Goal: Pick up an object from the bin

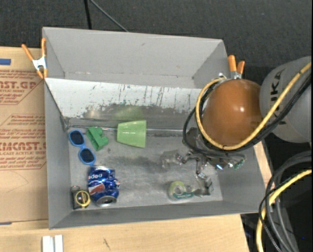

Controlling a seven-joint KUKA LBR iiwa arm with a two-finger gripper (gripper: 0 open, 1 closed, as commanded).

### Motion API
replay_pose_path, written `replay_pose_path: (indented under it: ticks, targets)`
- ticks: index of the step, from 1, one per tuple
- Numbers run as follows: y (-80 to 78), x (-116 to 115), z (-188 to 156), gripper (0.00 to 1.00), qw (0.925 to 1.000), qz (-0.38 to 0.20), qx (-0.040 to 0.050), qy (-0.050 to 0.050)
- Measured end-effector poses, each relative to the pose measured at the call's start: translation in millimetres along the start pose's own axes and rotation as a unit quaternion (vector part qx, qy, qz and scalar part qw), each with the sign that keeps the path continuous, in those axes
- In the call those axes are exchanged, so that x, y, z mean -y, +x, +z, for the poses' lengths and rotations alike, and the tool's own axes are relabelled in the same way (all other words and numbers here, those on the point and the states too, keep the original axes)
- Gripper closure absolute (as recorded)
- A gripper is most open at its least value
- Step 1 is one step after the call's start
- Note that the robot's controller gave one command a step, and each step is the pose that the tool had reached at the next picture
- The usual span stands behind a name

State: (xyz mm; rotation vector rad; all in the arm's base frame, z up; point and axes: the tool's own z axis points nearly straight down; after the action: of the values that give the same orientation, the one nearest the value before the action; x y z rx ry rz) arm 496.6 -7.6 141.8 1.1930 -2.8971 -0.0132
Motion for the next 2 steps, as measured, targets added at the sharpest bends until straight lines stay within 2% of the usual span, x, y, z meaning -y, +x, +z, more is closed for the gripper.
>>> replay_pose_path:
  ticks: [1,2]
  targets:
    - [15.5,5.1,74.5,0.00,0.9998,-0.019,0.0008,0.003]
    - [13.9,5.8,70.5,1.00,0.9998,-0.019,0.0025,0.005]
